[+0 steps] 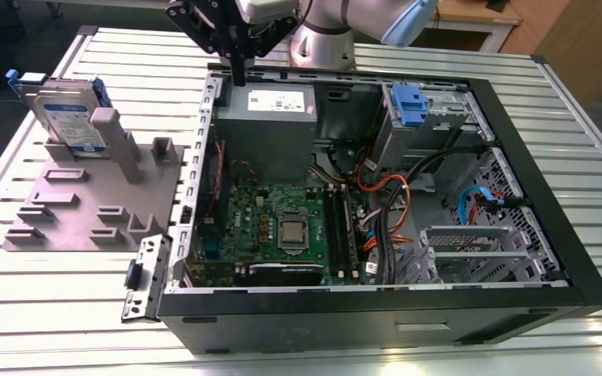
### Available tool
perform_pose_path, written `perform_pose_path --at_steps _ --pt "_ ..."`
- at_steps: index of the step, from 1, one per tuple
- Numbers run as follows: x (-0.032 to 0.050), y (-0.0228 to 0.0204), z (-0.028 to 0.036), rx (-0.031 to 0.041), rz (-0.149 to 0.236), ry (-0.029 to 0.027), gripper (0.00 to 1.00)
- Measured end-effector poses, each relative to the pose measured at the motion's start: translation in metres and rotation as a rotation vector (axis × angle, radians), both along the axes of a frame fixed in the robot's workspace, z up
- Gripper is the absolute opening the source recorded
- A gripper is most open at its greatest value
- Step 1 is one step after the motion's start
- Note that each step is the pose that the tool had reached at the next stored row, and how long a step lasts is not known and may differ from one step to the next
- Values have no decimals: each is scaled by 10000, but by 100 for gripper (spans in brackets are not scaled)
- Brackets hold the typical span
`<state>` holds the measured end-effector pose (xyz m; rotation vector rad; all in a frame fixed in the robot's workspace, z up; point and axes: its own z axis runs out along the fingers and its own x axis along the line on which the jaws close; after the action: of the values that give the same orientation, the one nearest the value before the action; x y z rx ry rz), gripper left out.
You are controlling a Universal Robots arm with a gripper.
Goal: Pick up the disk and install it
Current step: 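Reach for the disk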
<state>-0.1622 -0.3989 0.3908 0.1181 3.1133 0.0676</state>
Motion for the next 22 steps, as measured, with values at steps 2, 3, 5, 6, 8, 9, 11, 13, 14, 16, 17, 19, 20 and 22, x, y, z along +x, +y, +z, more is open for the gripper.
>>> perform_pose_path --at_steps 2,3,5,6,8,9,11,13,14,16,17,19,20,22 --pt "-8 0 0 0 0 0 11" --pt "-10 0 0 0 0 0 11" --pt "-12 0 -1 0 1 0 11" --pt "-14 0 -2 0 0 0 11" --pt "-15 0 -2 0 1 0 11" --pt "-17 0 -2 0 0 0 11" --pt "-21 0 -4 0 1 0 11" --pt "-27 0 -6 0 0 0 11" --pt "-29 0 -6 1 0 -1 11" --pt "-32 0 -7 1 1 -1 11" --pt "-67 0 -17 -1 1 1 11" --pt "-81 0 -20 0 1 0 11" --pt "-83 0 -20 0 0 0 11" --pt "-86 0 -20 0 0 0 11"
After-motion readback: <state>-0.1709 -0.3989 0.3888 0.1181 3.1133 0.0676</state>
